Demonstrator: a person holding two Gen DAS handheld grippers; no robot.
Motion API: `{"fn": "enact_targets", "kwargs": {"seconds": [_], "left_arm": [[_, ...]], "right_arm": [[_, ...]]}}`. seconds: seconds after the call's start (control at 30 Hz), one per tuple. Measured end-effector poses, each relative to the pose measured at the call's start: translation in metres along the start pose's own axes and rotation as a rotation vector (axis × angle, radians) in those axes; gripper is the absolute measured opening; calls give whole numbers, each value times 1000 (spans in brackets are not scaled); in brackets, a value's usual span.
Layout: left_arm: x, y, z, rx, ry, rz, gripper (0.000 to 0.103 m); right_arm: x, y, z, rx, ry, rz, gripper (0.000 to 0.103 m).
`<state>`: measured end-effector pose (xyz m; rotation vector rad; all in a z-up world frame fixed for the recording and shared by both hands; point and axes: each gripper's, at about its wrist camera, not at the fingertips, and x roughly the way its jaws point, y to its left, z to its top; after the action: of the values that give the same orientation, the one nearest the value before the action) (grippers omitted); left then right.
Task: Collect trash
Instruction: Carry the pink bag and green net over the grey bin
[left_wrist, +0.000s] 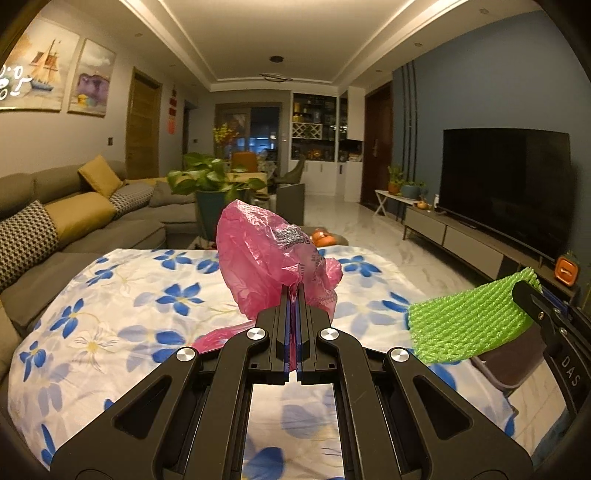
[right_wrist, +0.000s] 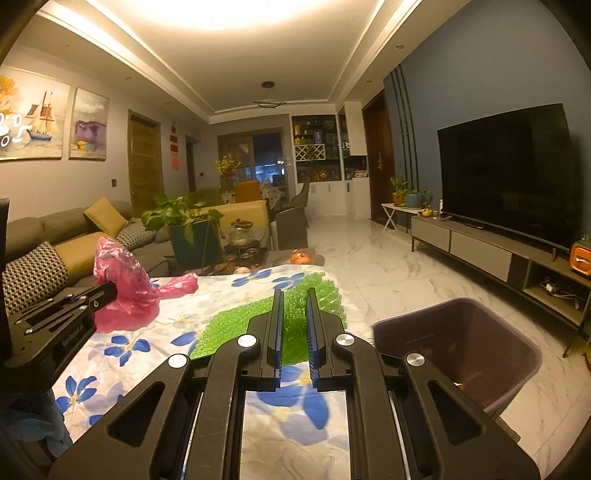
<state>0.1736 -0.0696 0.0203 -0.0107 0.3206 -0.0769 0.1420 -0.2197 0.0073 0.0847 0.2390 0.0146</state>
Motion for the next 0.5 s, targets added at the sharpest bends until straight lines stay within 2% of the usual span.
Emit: {"fn": "enact_targets", "kwargs": {"seconds": [0.23, 0.5], "left_arm": [[4, -34, -1, 26, 6, -59, 1], [12, -83, -5, 71, 16, -154, 1]], "right_arm": [[-14, -25, 2, 19, -20, -57, 12], [-26, -65, 3, 53, -38, -160, 12]]}}
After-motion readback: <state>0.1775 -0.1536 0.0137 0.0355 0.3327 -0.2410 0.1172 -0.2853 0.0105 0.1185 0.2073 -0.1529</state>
